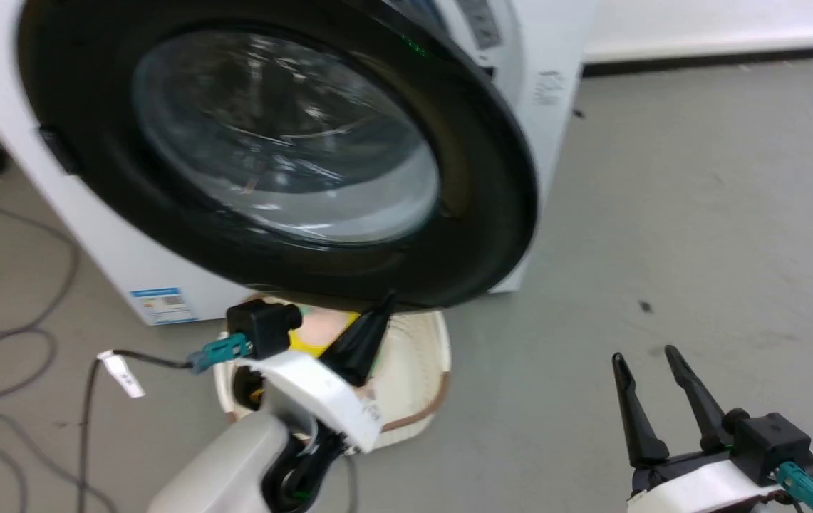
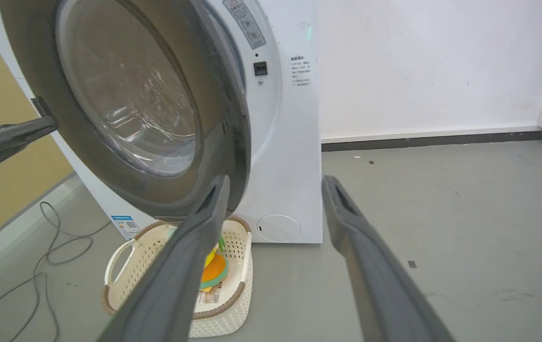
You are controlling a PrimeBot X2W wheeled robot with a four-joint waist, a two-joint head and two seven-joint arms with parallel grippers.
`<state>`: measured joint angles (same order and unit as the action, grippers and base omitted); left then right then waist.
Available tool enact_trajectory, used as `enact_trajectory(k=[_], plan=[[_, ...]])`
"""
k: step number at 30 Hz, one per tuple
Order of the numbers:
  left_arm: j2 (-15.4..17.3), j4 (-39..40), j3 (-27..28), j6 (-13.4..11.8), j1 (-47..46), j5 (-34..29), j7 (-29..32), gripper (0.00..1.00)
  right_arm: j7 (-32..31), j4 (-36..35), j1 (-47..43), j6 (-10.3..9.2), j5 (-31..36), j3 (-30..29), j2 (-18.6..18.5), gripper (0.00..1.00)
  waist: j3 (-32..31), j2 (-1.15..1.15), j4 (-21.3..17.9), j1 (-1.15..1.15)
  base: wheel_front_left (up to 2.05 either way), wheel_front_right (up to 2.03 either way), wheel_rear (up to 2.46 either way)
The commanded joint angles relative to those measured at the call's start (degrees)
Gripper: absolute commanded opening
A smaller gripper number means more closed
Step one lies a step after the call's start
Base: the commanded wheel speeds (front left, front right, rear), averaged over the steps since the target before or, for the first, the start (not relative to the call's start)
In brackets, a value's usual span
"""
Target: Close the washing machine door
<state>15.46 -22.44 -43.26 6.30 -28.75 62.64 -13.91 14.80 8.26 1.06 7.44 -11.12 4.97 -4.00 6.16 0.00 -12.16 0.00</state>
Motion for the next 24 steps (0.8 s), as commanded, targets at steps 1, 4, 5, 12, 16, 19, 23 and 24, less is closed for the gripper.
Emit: enact_trajectory(k=[1,4,5,12,16,19,23,24], plan=[[2.1,2.0,0.3,-1.8,1.4,-4.4,-0.8,0.0,0.2,-0.4,-0.8,0.05,0.3,-0.3,-0.4,1.0,-2.6,0.0,4.0,0.0,0.0,0.0,0.0],[4.8,6.9,2.8,-5.2,4.4,-11.5,-1.0,0.0,0.2,-0.6,-1.3,0.05,0.4,-0.5,-0.7,1.0,-3.5,0.0,6.4,0.0,0.0,0.0,0.0],[5.5,8.8,4.3,-6.4,5.7,-13.8,-1.0,0.0,0.2,-0.7,-1.5,0.05,0.3,-0.5,-0.8,1.0,-3.8,0.0,7.2,0.0,0.0,0.0,0.0],[7.1,21.5,16.8,-15.3,16.1,-30.8,-1.1,0.0,0.2,-1.2,-2.2,0.05,0.2,-0.6,-1.2,1.0,-5.4,0.0,11.0,0.0,0.0,0.0,0.0],[5.6,24.9,21.2,-18.7,22.6,-37.5,-1.1,1.0,0.2,-1.6,-2.6,0.05,0.2,-0.7,-1.2,1.0,-5.9,0.0,12.3,0.0,0.0,0.0,0.0],[4.5,23.7,23.0,-20.5,26.6,-40.3,-1.1,1.0,0.2,-1.7,-3.0,0.05,0.4,-0.7,-1.1,1.0,-6.1,0.0,12.9,0.0,0.0,0.0,0.0],[2.5,23.3,24.6,-20.7,29.4,-43.1,-1.1,1.0,0.2,-1.3,-3.2,0.05,0.4,-0.5,-1.2,1.0,-6.1,0.0,13.4,0.0,0.0,0.0,0.0],[1.9,23.4,24.9,-20.5,29.9,-43.6,-1.1,1.0,0.2,-1.3,-3.3,0.05,0.4,-0.5,-1.2,1.0,-6.1,0.0,13.5,0.0,0.0,0.0,0.0]])
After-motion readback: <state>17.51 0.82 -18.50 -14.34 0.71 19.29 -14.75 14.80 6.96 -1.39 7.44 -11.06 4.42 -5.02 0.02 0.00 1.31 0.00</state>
